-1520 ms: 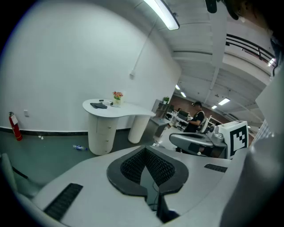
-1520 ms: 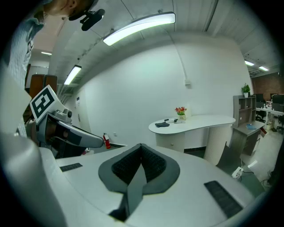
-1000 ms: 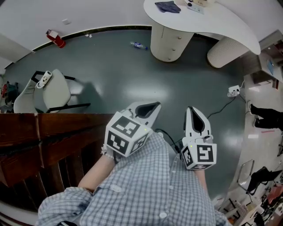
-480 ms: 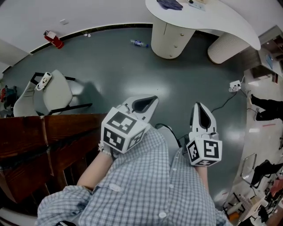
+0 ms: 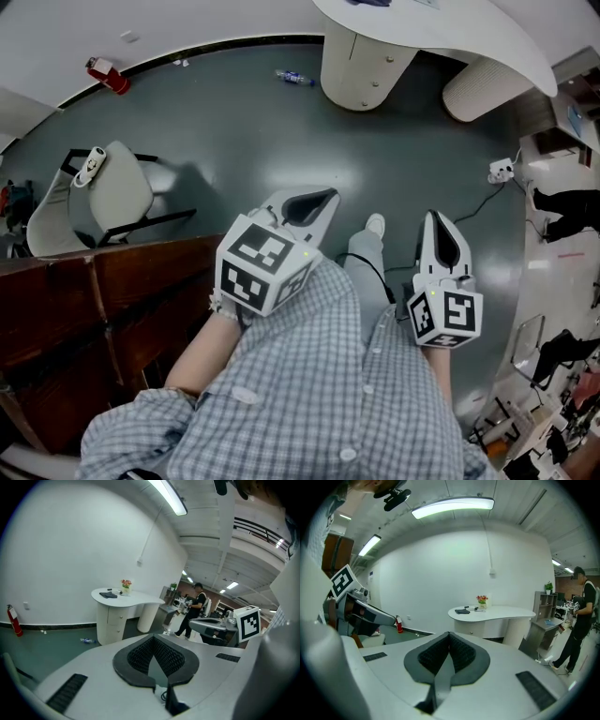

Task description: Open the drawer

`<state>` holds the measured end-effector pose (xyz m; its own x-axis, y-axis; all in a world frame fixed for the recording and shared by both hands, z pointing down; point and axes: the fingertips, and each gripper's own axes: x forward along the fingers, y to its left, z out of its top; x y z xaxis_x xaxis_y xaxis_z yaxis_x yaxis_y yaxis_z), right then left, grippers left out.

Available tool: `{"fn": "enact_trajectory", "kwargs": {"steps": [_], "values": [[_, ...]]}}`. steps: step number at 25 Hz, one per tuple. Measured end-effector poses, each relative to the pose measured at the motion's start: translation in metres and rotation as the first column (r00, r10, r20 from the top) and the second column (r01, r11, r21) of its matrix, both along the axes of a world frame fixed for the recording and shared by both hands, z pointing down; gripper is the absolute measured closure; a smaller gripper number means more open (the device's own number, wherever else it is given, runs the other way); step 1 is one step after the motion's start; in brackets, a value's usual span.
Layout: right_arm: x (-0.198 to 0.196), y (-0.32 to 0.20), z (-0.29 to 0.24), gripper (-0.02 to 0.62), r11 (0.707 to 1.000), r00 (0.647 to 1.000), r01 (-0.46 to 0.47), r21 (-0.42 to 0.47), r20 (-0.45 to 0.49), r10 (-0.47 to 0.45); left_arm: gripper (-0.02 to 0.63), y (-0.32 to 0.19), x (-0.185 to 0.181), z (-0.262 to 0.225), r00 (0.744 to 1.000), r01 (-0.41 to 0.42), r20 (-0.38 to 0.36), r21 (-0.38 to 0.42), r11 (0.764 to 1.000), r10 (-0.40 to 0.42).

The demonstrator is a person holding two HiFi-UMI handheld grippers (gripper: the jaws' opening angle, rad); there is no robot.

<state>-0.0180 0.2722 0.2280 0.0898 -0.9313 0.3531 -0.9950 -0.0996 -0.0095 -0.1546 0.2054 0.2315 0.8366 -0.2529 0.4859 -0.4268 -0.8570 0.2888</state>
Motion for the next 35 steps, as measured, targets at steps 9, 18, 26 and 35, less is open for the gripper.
{"fn": "enact_trajectory", "kwargs": {"steps": [9, 18, 26, 35], "values": [[0.032, -0.028, 0.011, 0.586, 0.998, 0.998, 0.061, 0.003, -0.003, -0.061, 0.603, -0.021, 0.02, 0.007, 0.997, 0.067, 0.038, 0.003, 0.998, -0.067], [0.098, -0.069, 0.018, 0.586, 0.993, 0.992, 0.122, -0.004, 0.029, -0.122, 0.603, -0.057, 0.089, 0.006, 0.99, 0.138, 0.024, -0.012, 0.99, -0.138], [0.168, -0.113, 0.029, 0.586, 0.975, 0.975, 0.22, -0.03, 0.036, -0.219, 0.603, -0.088, 0.157, 0.013, 0.974, 0.227, 0.025, -0.032, 0.973, -0.226], [0.212, -0.154, 0.04, 0.586, 0.938, 0.938, 0.345, -0.041, 0.049, -0.343, 0.603, -0.115, 0.193, 0.016, 0.932, 0.362, 0.032, -0.031, 0.932, -0.361]]}}
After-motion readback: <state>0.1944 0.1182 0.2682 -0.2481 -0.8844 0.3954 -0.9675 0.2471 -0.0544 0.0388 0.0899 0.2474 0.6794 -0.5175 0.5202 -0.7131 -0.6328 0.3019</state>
